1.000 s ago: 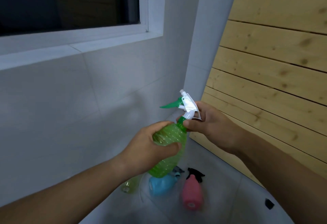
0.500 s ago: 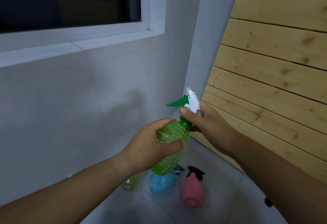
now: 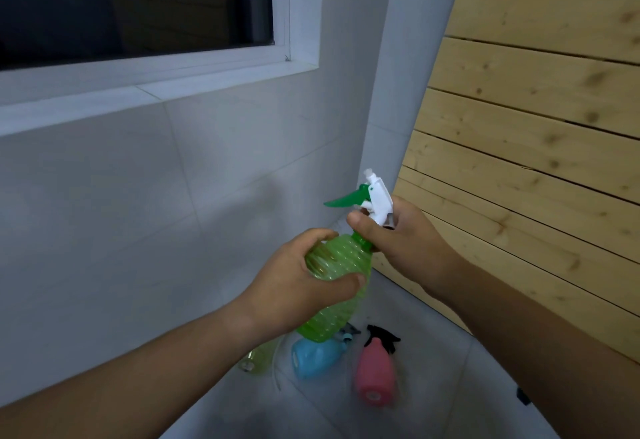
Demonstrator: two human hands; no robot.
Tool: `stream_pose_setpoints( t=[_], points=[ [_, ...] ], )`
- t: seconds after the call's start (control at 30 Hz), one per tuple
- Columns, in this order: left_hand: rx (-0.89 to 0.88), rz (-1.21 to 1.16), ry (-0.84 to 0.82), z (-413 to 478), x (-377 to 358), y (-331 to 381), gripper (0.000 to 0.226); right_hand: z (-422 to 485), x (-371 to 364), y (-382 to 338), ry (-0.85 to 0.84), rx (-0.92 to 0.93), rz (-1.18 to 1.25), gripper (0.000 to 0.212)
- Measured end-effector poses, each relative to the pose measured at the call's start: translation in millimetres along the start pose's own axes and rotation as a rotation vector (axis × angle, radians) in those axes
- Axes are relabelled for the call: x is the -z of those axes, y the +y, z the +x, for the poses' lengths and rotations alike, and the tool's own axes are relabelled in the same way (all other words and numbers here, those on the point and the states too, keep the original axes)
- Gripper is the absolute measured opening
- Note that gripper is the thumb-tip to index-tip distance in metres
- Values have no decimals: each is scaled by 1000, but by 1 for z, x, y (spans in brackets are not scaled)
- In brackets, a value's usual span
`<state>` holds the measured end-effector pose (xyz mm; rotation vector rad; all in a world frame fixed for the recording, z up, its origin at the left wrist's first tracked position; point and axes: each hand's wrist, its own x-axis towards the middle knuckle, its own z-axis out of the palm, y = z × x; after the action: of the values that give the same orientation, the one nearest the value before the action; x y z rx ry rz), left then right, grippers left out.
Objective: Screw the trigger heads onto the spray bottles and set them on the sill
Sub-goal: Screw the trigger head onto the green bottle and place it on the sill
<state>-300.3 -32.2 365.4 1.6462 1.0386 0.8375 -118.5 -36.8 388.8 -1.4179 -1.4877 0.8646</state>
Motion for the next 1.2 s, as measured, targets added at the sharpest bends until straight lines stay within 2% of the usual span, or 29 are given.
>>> stream_pose_setpoints(
  t=[0.1,0.17,0.27,0.37,0.5,0.63,0.7,0.83,0.9,0.97,1.07,1.2],
  points=[
    [32,-17,-3,0,0,1,32,0,6,1,-87,-44,161,43],
    [46,-19,11,1,1,1,32,1,10,2,-102,-44,133,40],
    [35,-4,12,1,-2,1,33,1,6,1,-33,-13,87,33],
    [58,-100,-10,0,-1,6,37,-1,10,0,-52,-62,299,24],
    [175,-284,-154,2,7,7,54,-4,15,-2,-136,-155,596,22],
    [261,-522,-355,1,8,-4,42,-5,11,-5,-161,-158,726,35],
    [280,-604,-383,0,5,-6,42,-5,9,-6,-173,-166,762,37],
    [173,-508,-294,3,-1,-5,39,-2,7,-8,-184,-128,735,26],
    [139,-436,-217,4,-1,-4,40,0,6,-11,-133,-115,715,29],
    [119,-395,-153,4,0,-1,49,1,2,-12,-75,-105,698,37],
    [99,-367,-88,5,-3,-3,59,4,-3,-11,-10,-93,664,28],
    [108,-340,-79,8,-1,-2,42,7,-4,-10,3,-111,654,35]
  ],
)
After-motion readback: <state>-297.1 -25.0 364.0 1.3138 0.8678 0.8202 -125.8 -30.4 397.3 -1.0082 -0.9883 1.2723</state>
